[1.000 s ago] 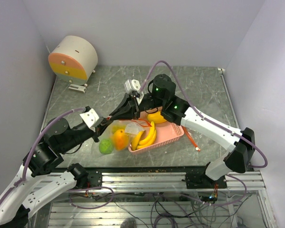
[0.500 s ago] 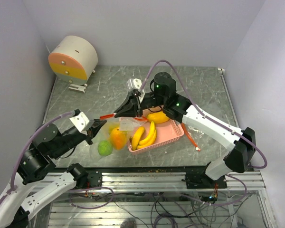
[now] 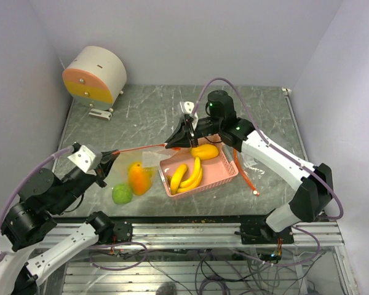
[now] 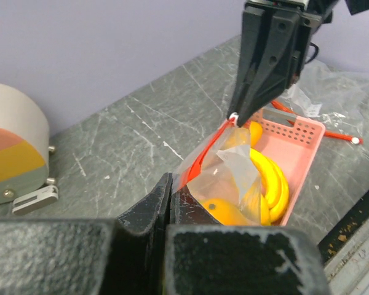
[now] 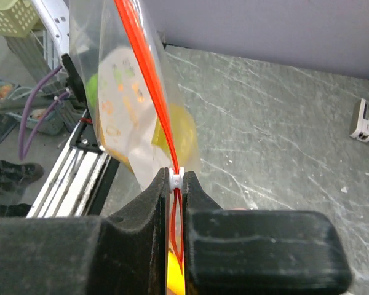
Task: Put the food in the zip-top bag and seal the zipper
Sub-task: Zip the zipper food storage bag, then place the zipper food storage bag at the center of the board.
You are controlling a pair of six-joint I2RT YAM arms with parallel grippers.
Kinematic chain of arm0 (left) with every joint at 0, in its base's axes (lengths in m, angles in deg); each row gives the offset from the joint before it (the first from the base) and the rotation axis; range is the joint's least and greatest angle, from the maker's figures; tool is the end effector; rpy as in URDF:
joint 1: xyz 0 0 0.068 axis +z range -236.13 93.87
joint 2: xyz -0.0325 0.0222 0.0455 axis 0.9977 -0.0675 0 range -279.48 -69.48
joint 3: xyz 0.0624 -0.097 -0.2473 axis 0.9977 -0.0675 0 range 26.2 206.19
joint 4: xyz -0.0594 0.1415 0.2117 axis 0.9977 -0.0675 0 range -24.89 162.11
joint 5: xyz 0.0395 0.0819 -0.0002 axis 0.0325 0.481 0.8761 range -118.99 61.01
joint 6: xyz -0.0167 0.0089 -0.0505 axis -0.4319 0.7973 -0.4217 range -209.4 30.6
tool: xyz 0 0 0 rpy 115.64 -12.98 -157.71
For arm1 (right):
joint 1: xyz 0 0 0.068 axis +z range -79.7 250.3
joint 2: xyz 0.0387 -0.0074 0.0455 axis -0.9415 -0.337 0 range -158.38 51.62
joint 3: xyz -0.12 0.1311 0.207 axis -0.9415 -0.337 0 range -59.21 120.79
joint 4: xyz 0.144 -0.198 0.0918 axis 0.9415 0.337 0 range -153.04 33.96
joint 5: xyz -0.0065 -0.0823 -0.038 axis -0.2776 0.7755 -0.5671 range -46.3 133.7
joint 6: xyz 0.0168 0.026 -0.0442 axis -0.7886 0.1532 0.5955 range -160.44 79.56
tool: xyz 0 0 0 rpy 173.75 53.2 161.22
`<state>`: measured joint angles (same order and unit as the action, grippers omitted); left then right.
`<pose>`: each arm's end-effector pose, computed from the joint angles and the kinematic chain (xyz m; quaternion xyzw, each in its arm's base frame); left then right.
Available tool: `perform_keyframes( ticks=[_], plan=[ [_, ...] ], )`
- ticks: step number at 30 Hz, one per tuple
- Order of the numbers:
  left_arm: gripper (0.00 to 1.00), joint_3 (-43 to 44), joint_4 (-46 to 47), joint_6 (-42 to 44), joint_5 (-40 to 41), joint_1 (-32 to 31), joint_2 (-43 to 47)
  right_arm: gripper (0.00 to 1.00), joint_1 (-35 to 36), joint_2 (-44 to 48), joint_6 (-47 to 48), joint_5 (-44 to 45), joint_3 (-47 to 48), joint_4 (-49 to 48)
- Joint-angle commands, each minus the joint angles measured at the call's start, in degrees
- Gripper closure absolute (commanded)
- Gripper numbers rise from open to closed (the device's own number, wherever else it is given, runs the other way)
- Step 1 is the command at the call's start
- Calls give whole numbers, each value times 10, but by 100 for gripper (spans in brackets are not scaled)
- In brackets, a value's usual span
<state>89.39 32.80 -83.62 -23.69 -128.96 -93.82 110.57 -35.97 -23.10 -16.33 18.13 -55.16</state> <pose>0.0330 -0.0261 0.4219 0.2622 0.6597 -0.1923 0.6776 0.2455 0.2485 0.3640 -0.5950 0.4729 0.4979 0.4175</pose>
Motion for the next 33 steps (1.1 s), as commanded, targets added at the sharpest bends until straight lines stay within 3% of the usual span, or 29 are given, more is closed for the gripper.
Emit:
perform_keyframes(
  ticks=[1,11,12,13,15,17,20,24,29,30,31,33],
  plan=[
    [93,32,32,6,88,2,20,100,-27,-11,52,6,-13,69],
    [93,23,28,4,133,2,24,100,-46,-38,68,69,-7,106],
    [93,20,30,3,141,2,26,95,-46,-38,55,78,-6,99],
    [93,15,35,2,149,2,27,71,-46,-37,33,88,-6,83],
    [93,-1,49,-2,166,3,30,43,-46,-30,-21,111,-9,37],
    [93,-18,67,-13,190,2,30,32,-46,-16,-64,135,-9,7],
    [93,-45,94,-35,244,2,21,5,-46,14,-132,247,-16,-24],
    [93,-79,129,-82,351,2,-2,0,-57,41,-237,516,-20,3],
    [91,-101,135,-170,483,2,-42,0,-86,49,-347,755,-42,99],
    [83,-103,133,-182,493,2,-51,0,-91,50,-371,792,-52,118],
    [63,-104,130,-195,497,2,-59,0,-98,52,-391,819,-59,138],
    [37,-106,127,-205,483,2,-74,0,-113,53,-423,858,-75,168]
  ],
)
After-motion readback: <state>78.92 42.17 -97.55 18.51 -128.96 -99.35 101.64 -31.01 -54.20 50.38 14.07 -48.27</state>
